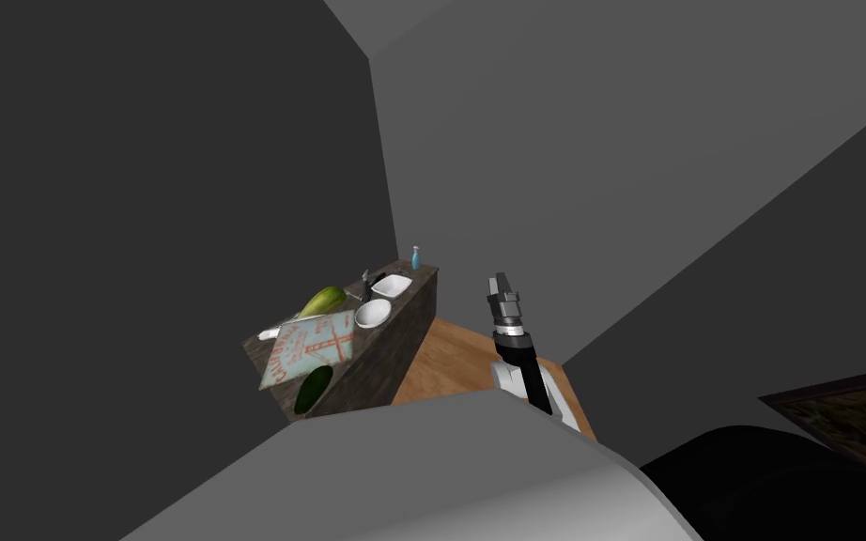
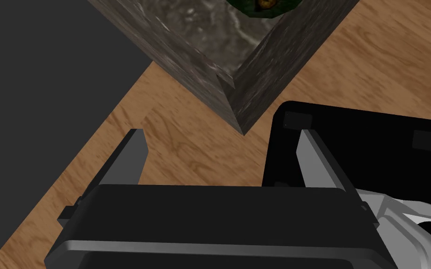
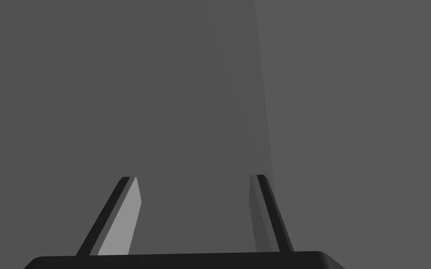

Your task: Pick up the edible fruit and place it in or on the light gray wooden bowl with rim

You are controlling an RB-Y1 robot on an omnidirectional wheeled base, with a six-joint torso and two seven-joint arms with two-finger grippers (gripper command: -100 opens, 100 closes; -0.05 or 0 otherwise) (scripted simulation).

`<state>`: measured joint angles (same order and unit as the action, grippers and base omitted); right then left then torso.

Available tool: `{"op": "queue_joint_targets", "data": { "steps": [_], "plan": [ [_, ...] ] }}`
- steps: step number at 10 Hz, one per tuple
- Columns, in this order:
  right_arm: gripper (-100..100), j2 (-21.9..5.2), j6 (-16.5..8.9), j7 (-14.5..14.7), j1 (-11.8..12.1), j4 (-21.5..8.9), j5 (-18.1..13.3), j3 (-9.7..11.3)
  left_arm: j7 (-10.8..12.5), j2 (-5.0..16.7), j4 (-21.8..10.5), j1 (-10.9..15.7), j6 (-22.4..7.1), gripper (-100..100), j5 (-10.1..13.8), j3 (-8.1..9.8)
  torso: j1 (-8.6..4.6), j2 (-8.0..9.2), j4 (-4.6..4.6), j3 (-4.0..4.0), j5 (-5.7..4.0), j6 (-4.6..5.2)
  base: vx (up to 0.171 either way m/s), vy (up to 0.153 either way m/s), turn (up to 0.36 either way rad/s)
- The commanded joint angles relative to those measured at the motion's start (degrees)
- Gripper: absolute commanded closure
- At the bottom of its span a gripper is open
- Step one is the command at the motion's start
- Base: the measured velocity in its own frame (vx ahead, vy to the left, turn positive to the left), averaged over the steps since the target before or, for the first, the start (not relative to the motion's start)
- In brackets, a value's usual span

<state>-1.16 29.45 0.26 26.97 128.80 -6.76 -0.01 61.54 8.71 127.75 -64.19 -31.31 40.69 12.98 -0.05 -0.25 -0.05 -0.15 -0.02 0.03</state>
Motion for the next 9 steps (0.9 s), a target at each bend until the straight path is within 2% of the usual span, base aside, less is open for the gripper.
{"op": "queue_joint_targets", "data": {
  "steps": [1,4,5,9],
  "plan": [
    [0,0.0,0.0,0.0,0.0,0.0,0.0,0.0,1.0,0.1,2.2,-1.9,-1.8,-100,1.2,1.32,0.00,0.00,0.00,0.00,0.00,0.00,0.065,-0.010,-0.041],
    [0,0.0,0.0,0.0,0.0,0.0,0.0,0.0,2.3,-0.2,5.6,-4.2,-4.5,-100,2.8,3.50,0.01,0.01,0.00,0.00,0.00,0.00,0.068,-0.013,-0.042],
    [0,0.0,0.0,0.0,0.0,0.0,0.0,0.0,2.8,-0.4,7.5,-5.3,-5.8,-100,3.6,4.72,-0.01,0.02,0.00,0.01,0.00,0.00,0.072,-0.020,-0.089],
    [0,0.0,0.0,0.0,0.0,0.0,0.0,0.0,3.4,-0.8,10.6,-6.6,-7.8,-100,4.8,6.56,0.05,0.02,0.00,0.00,0.02,0.00,0.071,-0.009,-0.040]
  ]
}}
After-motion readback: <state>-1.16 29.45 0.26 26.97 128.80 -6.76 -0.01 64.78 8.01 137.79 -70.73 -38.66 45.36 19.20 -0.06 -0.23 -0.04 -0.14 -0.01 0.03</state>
